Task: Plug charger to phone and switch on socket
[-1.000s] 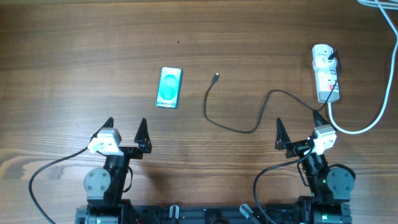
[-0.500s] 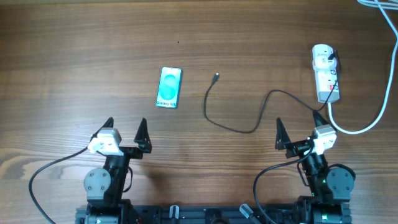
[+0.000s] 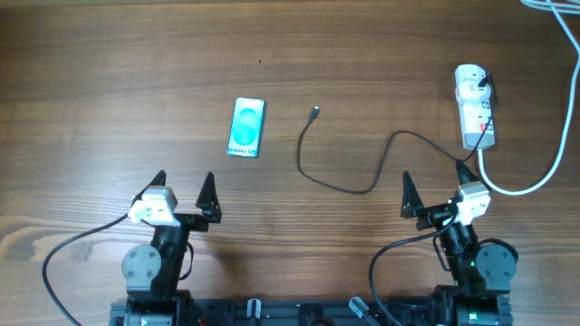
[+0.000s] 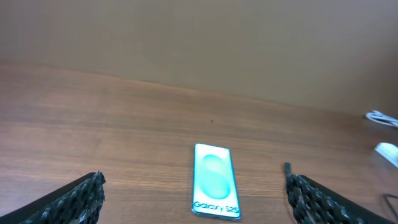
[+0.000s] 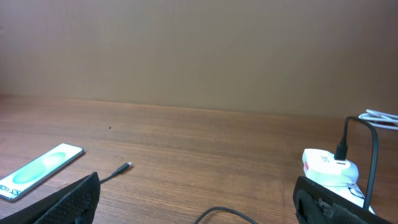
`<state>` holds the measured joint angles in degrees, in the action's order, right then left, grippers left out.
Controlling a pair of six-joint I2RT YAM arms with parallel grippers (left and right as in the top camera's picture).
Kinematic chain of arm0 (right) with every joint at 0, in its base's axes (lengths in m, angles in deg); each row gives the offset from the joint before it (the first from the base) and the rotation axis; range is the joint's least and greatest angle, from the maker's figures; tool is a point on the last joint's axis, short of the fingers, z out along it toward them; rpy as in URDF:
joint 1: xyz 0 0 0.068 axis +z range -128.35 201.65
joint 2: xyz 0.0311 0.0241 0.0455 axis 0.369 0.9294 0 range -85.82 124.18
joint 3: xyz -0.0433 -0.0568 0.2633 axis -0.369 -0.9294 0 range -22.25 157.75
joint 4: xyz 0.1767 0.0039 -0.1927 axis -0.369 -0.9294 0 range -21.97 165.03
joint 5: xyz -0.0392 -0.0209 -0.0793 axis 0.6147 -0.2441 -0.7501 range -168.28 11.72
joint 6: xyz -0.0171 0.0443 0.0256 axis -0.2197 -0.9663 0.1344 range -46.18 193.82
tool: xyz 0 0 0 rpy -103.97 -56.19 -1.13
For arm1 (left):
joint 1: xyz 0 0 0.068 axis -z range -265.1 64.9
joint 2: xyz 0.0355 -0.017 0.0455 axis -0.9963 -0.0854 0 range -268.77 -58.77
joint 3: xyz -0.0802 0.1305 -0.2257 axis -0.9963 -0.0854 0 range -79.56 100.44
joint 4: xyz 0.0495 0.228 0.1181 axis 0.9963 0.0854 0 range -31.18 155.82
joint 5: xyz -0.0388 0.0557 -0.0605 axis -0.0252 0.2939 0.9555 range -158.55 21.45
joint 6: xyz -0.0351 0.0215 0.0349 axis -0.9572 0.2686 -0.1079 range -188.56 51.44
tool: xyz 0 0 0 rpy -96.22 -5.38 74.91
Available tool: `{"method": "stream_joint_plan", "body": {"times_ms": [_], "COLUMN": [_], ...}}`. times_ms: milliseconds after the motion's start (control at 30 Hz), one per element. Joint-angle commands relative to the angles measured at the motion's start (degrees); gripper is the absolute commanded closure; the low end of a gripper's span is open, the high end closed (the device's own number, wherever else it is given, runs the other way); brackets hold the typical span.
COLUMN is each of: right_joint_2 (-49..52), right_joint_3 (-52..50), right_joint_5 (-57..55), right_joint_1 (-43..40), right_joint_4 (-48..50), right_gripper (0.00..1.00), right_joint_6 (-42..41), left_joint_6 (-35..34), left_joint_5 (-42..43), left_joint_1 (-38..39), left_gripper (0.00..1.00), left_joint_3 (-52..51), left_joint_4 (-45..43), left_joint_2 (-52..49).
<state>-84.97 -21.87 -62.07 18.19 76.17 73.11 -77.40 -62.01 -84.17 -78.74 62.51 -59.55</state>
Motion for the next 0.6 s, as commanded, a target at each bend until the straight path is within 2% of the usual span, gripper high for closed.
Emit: {"method": "stream_joint_plan", "body": {"times_ms": [0,233,567], "right_joint_2": [-0.04,-0.04,-0.04], "right_joint_3": [-0.09,-0.09,-0.09], "right_joint_5": [-0.74,-0.74,-0.74], "right_joint_1": [0.28,0.28,0.28], "right_joint_4": [0.13,0.13,0.13], "right_gripper": [0.00,0.00,0.00], "right_joint_6": [0.68,0.68,0.66], "left_joint_6": [0.87,0.92,1.16], "left_joint_5": [7.52,9.44,14.27], "left_joint_1": [-0.42,-0.42,-0.42], "left_gripper": [0.00,0.00,0.00], "left_joint_3": [-0.20,9.81,32.57], "left_joint_4": [-2.10,3.63,15.26], "left_joint_2": [0.61,-4.79,-27.52]}}
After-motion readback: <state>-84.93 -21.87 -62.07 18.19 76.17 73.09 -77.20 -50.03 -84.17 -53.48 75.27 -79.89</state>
